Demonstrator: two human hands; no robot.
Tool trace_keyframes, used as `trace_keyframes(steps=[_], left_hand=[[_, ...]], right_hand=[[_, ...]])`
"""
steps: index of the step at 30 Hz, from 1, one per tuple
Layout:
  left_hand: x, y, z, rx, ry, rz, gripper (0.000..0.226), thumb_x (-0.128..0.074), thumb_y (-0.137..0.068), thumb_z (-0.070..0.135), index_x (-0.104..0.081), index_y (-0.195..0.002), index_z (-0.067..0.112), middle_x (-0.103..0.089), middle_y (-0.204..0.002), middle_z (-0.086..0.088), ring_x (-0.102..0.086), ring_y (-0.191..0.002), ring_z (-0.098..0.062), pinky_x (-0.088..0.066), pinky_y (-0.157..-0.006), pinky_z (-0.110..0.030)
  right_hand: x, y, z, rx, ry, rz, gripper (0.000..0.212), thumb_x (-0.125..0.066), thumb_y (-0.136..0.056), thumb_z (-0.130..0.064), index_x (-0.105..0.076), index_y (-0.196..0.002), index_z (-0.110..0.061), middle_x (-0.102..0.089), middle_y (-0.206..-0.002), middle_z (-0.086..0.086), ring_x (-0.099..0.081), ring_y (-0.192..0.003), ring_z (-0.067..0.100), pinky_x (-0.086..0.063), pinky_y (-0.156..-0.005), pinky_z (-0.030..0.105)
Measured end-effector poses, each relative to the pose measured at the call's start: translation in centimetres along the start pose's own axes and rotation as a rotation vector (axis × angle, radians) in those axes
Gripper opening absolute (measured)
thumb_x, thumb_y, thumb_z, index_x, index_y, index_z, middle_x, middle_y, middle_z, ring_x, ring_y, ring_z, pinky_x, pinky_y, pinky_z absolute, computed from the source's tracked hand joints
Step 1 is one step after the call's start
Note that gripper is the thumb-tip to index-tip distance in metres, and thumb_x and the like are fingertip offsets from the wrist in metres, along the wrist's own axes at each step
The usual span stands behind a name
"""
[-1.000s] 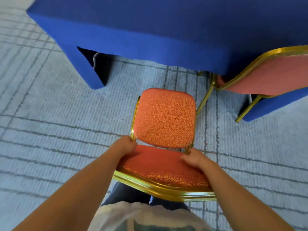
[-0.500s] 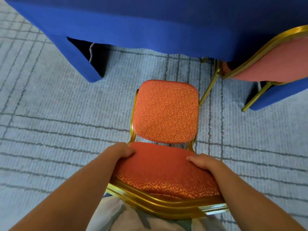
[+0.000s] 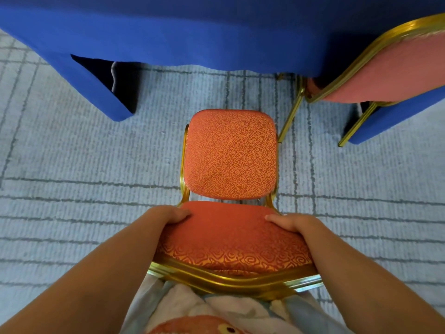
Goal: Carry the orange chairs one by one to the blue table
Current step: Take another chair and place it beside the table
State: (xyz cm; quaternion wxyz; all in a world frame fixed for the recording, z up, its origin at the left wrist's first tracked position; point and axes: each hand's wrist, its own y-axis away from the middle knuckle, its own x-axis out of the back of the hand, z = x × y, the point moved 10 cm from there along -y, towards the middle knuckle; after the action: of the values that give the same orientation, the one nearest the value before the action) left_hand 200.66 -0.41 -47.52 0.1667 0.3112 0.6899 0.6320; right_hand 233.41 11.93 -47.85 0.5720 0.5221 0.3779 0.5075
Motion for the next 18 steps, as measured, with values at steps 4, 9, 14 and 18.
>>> trace_keyframes(steps=[4,9,14,18], left_hand=[[-0.2,0.4,-0.2,0.014,0.023,-0.082,0.074,-0.029,-0.097,0.062,-0.042,-0.142,0.004,-0.051,-0.14,-0.014,-0.052,-0.126,-0.029,-0.038,-0.102,-0.037],[0.3,0.8,0.0,0.009,0.029,-0.092,0.077,-0.028,-0.096,0.064,-0.038,-0.145,0.005,-0.049,-0.142,-0.015,-0.05,-0.127,-0.029,-0.037,-0.101,-0.038],[1.2,1.1,0.2,-0.003,-0.012,-0.045,0.079,-0.028,-0.096,0.064,-0.033,-0.148,0.005,-0.041,-0.148,-0.015,-0.044,-0.133,-0.03,-0.032,-0.107,-0.039],[3.2,1.7,-0.2,-0.018,-0.038,-0.012,0.087,-0.032,-0.09,0.071,-0.032,-0.15,0.007,-0.038,-0.151,-0.014,-0.042,-0.135,-0.031,-0.031,-0.113,-0.041]], right_hand=[[-0.2,-0.2,-0.2,0.009,0.014,-0.02,0.087,-0.037,-0.088,-0.076,-0.037,-0.149,-0.015,-0.054,-0.132,0.017,-0.06,-0.101,0.03,-0.042,-0.081,0.035],[0.1,1.0,-0.4,-0.014,0.018,-0.034,0.081,-0.031,-0.093,-0.071,-0.034,-0.149,-0.012,-0.051,-0.137,0.019,-0.056,-0.115,0.032,-0.04,-0.09,0.035],[0.4,1.9,-0.2,-0.019,0.052,-0.026,0.086,-0.031,-0.091,-0.075,-0.035,-0.149,-0.012,-0.048,-0.142,0.017,-0.052,-0.126,0.032,-0.04,-0.092,0.035],[1.4,2.6,-0.8,-0.022,0.095,-0.013,0.088,-0.032,-0.089,-0.077,-0.043,-0.144,-0.009,-0.052,-0.139,0.016,-0.055,-0.125,0.03,-0.042,-0.093,0.032]])
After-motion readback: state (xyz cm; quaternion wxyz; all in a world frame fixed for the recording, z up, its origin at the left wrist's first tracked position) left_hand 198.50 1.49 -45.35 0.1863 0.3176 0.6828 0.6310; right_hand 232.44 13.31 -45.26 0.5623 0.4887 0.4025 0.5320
